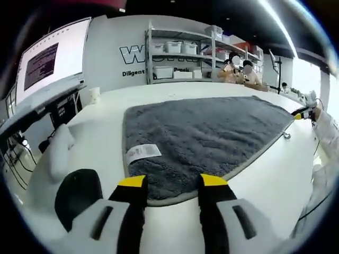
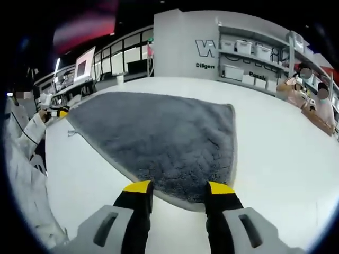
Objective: Open the folded towel by lifting each exposed corner and separating the folded layers until the towel lies flat within the target outline without major curled edges
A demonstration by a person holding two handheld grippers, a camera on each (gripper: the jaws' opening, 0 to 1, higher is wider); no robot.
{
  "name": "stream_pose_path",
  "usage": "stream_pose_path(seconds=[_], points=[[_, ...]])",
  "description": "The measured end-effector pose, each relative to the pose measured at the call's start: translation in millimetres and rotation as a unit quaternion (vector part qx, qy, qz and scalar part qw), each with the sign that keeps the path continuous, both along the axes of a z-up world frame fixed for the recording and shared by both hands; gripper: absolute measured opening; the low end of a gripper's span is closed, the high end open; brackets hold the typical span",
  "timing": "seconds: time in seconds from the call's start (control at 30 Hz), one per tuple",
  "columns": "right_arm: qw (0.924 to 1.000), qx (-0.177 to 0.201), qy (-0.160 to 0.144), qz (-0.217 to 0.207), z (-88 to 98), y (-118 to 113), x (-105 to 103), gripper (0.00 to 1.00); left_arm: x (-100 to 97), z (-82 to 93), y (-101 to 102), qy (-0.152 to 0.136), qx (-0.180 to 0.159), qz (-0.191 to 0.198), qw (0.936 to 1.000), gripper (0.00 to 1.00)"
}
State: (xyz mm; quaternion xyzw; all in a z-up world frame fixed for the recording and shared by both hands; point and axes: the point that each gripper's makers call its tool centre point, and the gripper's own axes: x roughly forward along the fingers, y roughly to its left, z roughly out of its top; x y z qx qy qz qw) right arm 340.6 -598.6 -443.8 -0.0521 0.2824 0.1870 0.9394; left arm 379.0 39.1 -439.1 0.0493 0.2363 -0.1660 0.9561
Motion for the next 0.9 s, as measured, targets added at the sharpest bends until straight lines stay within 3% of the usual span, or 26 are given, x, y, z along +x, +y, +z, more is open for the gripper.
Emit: stream_pose_path(seconds=[0.9], points=[[1.0000, 0.007, -0.002, 0.001, 0.8, -5.0, -8.5, 0.33, -9.5, 0.1, 3.2, 0.007, 0.003, -0.005, 1.0000, 0.38]])
